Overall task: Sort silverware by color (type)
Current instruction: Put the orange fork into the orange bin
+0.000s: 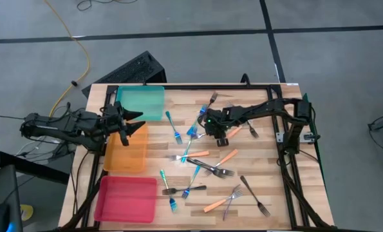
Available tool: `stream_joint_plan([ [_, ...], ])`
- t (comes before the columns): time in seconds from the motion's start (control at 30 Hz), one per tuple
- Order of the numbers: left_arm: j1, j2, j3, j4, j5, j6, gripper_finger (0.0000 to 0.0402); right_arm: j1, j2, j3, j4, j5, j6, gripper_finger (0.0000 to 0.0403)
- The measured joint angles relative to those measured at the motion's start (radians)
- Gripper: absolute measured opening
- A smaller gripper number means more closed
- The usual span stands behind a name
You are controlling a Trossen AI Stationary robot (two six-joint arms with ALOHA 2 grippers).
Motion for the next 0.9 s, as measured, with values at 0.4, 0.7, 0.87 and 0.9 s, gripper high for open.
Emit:
stream_joint_plan([
  [0.4, 0.0, 0.0, 0.0, 0.0, 0.0, -0.002, 0.0197, -0.023, -0.01, -0.003, -0.001, -0.008, 0.094, 0.0075],
  [0.7, 0.0, 0.0, 0.0, -0.004, 0.0, -0.01, 0.0197, -0.018, -0.136, -0.006, -0.004, 0.005, 0.125, 0.0075],
  [0.87, 0.0, 0.0, -0.001, -0.003, -0.028, -0.01, 0.0197, -0.02, -0.227, -0.006, 0.101, -0.006, 0.151, 0.0075],
  [0.9, 0.0, 0.0, -0.001, -0.002, -0.036, -0.01, 0.0197, -0.021, -0.24, -0.006, 0.14, -0.025, 0.161, 0.0075],
])
